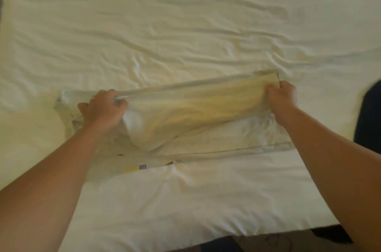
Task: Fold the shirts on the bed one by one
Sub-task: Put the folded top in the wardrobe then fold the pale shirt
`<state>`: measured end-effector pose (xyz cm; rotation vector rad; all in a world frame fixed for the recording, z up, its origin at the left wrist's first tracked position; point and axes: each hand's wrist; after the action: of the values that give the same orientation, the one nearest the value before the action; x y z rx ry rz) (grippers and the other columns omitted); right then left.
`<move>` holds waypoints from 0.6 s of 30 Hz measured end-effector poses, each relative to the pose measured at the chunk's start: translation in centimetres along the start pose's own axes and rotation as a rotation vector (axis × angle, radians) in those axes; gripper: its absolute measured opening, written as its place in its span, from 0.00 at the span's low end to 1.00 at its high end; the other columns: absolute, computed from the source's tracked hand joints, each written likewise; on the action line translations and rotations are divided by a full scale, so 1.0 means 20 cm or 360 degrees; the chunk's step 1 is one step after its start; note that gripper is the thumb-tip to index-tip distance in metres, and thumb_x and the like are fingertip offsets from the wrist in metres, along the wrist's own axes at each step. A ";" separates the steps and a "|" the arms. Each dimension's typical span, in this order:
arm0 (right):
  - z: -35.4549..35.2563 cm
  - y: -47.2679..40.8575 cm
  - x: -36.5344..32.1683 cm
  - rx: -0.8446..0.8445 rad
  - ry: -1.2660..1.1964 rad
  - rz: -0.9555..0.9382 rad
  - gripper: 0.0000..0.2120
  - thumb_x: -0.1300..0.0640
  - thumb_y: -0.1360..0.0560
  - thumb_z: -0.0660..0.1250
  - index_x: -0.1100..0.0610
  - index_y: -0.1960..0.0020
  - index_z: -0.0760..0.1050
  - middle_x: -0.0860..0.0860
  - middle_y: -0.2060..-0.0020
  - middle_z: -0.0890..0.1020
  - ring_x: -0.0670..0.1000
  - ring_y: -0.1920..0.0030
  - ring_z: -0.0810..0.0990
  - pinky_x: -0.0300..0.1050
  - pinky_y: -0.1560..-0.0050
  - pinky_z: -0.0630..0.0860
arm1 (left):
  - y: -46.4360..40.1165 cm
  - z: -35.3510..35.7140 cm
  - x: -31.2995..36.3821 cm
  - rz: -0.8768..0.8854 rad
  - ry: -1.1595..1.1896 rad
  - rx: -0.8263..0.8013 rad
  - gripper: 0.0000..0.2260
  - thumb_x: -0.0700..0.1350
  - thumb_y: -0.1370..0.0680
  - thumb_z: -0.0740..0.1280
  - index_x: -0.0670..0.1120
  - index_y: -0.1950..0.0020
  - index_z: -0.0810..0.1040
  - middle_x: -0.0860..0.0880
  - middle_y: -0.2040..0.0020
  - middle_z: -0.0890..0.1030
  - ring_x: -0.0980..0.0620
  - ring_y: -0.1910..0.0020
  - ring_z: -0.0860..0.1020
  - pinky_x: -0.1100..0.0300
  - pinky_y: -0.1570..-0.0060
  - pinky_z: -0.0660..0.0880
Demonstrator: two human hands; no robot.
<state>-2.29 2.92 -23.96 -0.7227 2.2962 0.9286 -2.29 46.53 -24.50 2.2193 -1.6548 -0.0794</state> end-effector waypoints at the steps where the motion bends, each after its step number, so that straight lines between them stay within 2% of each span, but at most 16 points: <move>1: 0.00 -0.04 0.01 0.0021 0.0027 -0.0011 0.06 0.55 0.22 0.64 0.55 0.47 0.77 0.53 0.56 0.80 0.55 0.55 0.77 0.42 0.62 0.69 | -0.02 0.01 0.00 -0.0006 -0.0052 0.0033 0.12 0.54 0.19 0.60 0.48 0.48 0.77 0.44 0.47 0.76 0.38 0.46 0.75 0.43 0.40 0.63; 4: 0.02 -0.12 0.01 0.0024 0.0102 -0.0101 0.09 0.54 0.22 0.63 0.56 0.44 0.78 0.53 0.54 0.79 0.55 0.54 0.77 0.44 0.57 0.70 | -0.06 0.03 0.02 -0.0069 -0.0143 0.0147 0.14 0.54 0.18 0.60 0.47 0.41 0.78 0.41 0.39 0.73 0.36 0.39 0.71 0.41 0.38 0.63; 7: 0.03 -0.16 0.02 0.0005 0.0256 -0.0147 0.15 0.55 0.21 0.62 0.58 0.37 0.77 0.53 0.49 0.79 0.56 0.49 0.76 0.43 0.53 0.68 | -0.03 0.06 0.07 -0.0111 -0.0084 0.0283 0.15 0.53 0.20 0.64 0.49 0.35 0.75 0.41 0.33 0.67 0.36 0.33 0.66 0.39 0.33 0.60; 9: 0.02 -0.18 0.03 -0.0067 0.0429 -0.0195 0.16 0.55 0.20 0.61 0.60 0.36 0.76 0.56 0.47 0.79 0.58 0.47 0.76 0.44 0.52 0.68 | 0.04 0.11 0.12 0.0029 -0.0082 0.0332 0.20 0.56 0.21 0.64 0.49 0.32 0.72 0.43 0.31 0.66 0.38 0.32 0.65 0.38 0.33 0.60; 12: 0.01 -0.21 0.05 -0.0145 0.0548 -0.0232 0.13 0.53 0.21 0.61 0.58 0.42 0.77 0.60 0.45 0.81 0.61 0.47 0.77 0.47 0.51 0.70 | 0.16 0.21 0.20 0.0288 -0.0156 0.0218 0.26 0.62 0.24 0.59 0.51 0.30 0.72 0.45 0.28 0.69 0.37 0.32 0.67 0.37 0.36 0.63; 15: -0.02 -0.24 0.06 -0.0243 0.0662 -0.0260 0.09 0.50 0.21 0.62 0.55 0.50 0.75 0.55 0.52 0.79 0.59 0.52 0.75 0.46 0.54 0.68 | 0.20 0.31 0.20 0.0216 -0.0211 -0.0041 0.32 0.69 0.24 0.54 0.54 0.24 0.67 0.47 0.21 0.63 0.37 0.25 0.62 0.34 0.30 0.60; 18: -0.05 -0.27 0.09 -0.0252 0.0721 -0.0290 0.12 0.48 0.23 0.66 0.57 0.56 0.73 0.50 0.61 0.77 0.57 0.56 0.76 0.46 0.59 0.66 | 0.21 0.38 0.13 0.0131 -0.0273 -0.0118 0.37 0.73 0.24 0.46 0.56 0.19 0.58 0.48 0.17 0.54 0.36 0.21 0.55 0.33 0.26 0.55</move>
<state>-0.26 -1.57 -26.92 -1.3008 2.4962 0.9424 -7.29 41.18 -29.79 2.1380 -1.7994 -0.3124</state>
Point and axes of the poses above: each hand's wrist, its own y-axis away from the middle knuckle, its own z-axis out of the palm, x = y × z
